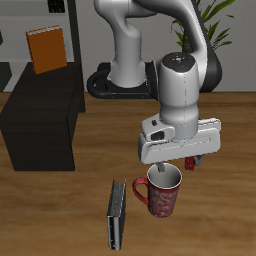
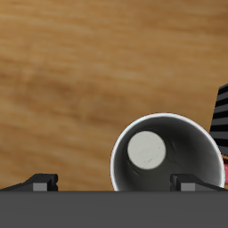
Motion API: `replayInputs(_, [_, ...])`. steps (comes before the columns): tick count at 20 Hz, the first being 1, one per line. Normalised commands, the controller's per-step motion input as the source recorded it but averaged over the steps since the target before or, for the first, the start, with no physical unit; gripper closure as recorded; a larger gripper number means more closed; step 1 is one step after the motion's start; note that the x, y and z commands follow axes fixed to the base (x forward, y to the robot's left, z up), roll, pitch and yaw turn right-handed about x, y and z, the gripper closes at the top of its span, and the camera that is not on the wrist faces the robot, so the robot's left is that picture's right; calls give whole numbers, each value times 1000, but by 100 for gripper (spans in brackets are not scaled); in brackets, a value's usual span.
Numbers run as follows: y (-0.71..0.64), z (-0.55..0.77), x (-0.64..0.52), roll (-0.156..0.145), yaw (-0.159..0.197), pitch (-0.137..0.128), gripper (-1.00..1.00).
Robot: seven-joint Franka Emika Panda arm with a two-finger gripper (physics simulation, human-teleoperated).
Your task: Place the orange book upright on top of the shelf and place the red mug on top of the shelf
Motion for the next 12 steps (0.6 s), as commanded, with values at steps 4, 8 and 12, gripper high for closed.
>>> replayInputs(4, [66,-251,43,-1,-5,85,-100])
replayInputs(8, [-129,-240,95,-19,1,73,-100])
replayInputs(12, [-28,-147,-20,-26,19,49,100])
